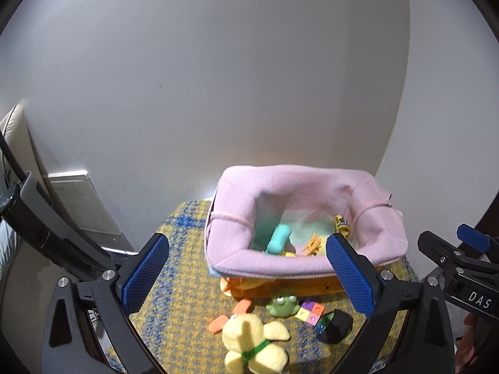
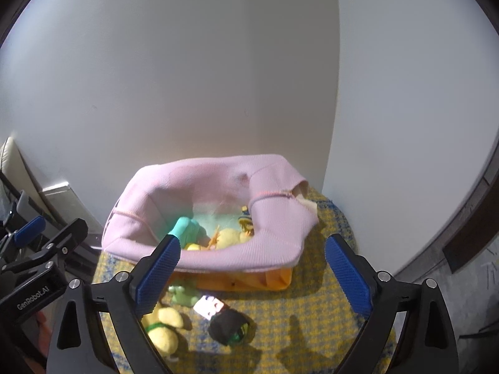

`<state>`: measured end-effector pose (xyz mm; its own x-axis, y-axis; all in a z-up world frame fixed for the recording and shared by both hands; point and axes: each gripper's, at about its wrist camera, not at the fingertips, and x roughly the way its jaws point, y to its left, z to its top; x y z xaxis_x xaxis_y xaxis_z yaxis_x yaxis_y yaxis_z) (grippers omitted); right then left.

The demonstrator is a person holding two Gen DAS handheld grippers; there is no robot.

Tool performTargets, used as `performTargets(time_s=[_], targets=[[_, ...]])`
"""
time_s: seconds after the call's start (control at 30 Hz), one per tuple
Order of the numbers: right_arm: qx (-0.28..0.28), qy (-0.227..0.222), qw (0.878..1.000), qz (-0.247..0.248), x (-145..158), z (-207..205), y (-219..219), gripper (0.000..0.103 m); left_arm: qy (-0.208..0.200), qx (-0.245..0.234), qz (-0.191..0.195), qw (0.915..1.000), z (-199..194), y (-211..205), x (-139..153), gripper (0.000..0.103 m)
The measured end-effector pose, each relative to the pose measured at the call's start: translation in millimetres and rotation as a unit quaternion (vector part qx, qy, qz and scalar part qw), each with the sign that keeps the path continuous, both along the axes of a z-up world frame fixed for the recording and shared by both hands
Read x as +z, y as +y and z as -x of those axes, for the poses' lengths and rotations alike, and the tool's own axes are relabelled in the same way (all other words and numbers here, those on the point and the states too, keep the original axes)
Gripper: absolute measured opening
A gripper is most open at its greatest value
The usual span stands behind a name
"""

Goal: Organize objects
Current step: 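Withdraw both open tools from the basket, then lower the left tool onto the yellow plush bear while the right tool approaches the black ball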

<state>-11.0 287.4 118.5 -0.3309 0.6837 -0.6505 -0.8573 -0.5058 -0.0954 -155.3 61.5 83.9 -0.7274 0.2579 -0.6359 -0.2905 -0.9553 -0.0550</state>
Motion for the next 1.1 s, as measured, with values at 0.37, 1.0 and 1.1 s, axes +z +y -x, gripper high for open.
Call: performTargets(time_s=[0.37,1.0,1.1], targets=[[0.002,-0.013,1.0,0.01,-19.0,-5.6,-17.0,0.094,-0.019,0.004,0.007,0.9998,-15.8,-9.7,-22.1,0.103],[0.006,-0.033,0.999,0.023,-65.7,-14.8,-30.5,0.094,-0.05,0.008,0.027,0.9983,-30.7,-14.9,-75.8,0.103],[0.006,-0.038,0.999,0.028,-77.3,-16.3,-31.3,0.094,-0.057,0.009,0.026,0.998,-32.3,-17.0,-88.8,0.103]])
